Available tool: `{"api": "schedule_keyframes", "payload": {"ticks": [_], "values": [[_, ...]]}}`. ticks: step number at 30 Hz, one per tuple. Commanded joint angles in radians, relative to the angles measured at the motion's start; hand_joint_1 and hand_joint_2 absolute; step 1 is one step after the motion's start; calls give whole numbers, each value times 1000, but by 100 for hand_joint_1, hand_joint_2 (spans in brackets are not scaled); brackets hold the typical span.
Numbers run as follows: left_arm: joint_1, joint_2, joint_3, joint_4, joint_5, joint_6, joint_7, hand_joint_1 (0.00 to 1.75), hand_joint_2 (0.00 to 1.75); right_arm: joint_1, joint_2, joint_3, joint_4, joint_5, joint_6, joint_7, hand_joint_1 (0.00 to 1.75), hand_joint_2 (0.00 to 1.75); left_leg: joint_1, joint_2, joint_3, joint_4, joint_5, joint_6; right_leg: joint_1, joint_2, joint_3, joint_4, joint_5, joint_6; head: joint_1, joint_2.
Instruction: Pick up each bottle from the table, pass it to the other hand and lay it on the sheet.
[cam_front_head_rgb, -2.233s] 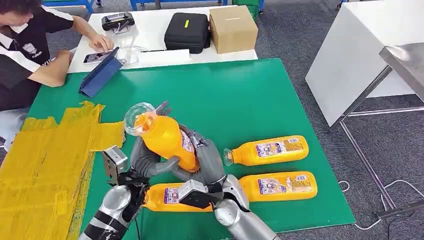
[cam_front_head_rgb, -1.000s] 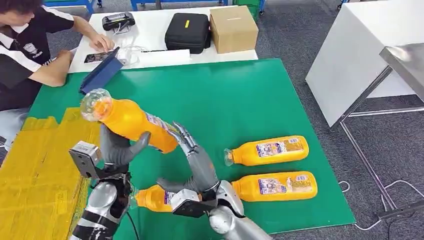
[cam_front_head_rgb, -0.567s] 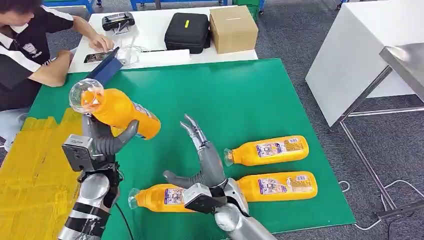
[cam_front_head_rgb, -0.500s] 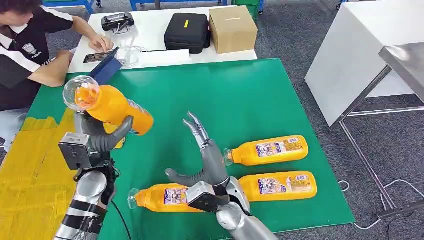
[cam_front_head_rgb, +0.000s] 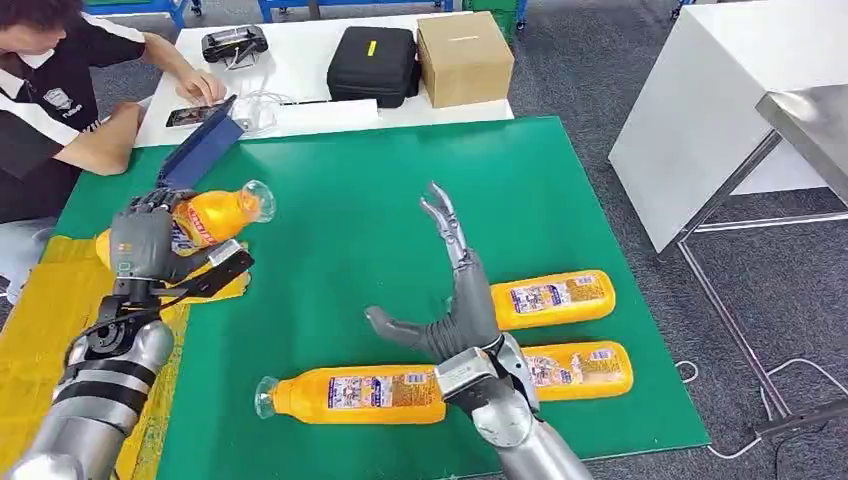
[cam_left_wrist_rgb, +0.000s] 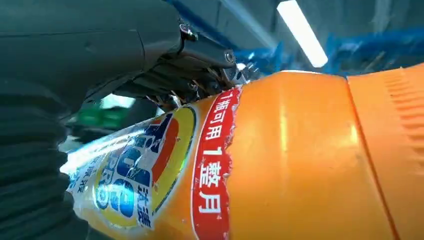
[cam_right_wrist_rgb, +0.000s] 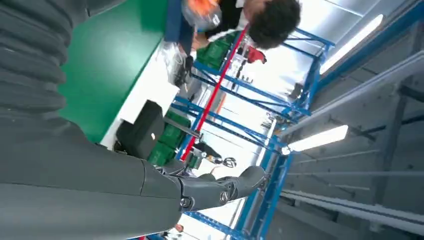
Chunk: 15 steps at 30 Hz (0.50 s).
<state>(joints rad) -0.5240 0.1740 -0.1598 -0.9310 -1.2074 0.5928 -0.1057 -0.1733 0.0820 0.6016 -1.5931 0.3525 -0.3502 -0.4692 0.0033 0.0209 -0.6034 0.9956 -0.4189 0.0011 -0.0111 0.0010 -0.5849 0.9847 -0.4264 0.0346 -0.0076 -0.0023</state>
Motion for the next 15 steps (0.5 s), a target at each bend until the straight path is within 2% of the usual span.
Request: {"api": "schedule_keyframes", "payload": {"ticks": [1,5,10,15], "values": [[-124,84,-6,399,-100,-75,95,175,175,-14,-45,-28,-31,-7,6,7,0,175,1,-3,3,0,-1,0,1,-1,4,-1,-1,-1,0,0],[-122,88,-3,410,-98,-63,88,175,175,-15,-45,-30,-30,-8,7,6,0,175,1,-1,2,0,-2,0,1,0,3,0,-1,-1,0,0],[-139,78,-8,531,-140,-154,129,175,175,-21,-42,-33,-21,-17,11,4,0,175,1,-4,0,0,0,0,0,-2,2,0,-1,-1,0,0],[-124,68,3,572,-141,-138,148,175,175,-27,-41,-36,-11,-25,17,4,0,175,1,-2,2,0,-2,0,1,0,4,-1,-1,-1,0,0]]}}
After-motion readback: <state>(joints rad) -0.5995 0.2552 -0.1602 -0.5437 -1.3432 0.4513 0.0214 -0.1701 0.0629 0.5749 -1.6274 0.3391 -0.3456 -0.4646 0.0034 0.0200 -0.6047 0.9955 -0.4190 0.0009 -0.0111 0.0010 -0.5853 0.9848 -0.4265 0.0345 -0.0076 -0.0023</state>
